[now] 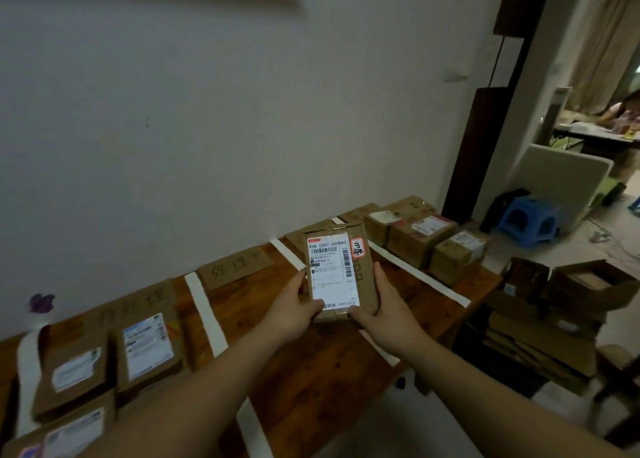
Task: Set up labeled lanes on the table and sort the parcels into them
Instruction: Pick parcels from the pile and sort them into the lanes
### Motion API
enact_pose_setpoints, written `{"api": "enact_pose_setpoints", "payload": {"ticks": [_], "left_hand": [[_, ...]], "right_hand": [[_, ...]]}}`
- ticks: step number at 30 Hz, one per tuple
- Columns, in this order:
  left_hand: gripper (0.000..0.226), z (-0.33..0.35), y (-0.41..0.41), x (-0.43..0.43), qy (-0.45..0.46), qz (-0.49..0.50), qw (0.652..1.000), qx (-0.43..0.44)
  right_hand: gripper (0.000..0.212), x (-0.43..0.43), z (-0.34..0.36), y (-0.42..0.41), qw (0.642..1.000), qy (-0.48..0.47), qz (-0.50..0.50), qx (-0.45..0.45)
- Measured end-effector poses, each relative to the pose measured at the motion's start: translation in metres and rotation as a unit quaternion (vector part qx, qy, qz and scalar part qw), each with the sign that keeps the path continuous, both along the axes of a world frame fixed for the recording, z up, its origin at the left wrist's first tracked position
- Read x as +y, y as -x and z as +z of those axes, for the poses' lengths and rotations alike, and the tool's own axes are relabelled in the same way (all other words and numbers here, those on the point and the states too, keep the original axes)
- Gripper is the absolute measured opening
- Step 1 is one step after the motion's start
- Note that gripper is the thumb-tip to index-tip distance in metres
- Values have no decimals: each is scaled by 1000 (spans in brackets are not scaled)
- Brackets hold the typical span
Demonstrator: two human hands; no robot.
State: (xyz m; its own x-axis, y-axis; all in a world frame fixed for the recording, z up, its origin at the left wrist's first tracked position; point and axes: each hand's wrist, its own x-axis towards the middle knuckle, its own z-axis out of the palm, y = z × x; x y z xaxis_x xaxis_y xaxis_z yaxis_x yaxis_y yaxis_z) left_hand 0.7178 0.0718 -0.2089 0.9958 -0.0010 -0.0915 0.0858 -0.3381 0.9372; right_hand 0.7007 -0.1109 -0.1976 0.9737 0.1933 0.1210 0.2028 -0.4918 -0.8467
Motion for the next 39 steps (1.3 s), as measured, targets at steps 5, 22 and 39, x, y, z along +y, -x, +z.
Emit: {"api": "enact_pose_setpoints", "payload": {"ticks": [5,22,39], "left_hand": [[63,-9,-39,-60,-15,35,999,14],[84,-81,-179,-100,-32,4,996,80],[76,-81,-249,-132,-46,201,967,151]], "right_hand": [[82,-64,-3,-45,999,-6,44,23],[60,-98,-66,-236,982,90,139,95],[80,-106,-111,-371,945,56,269,178]]}}
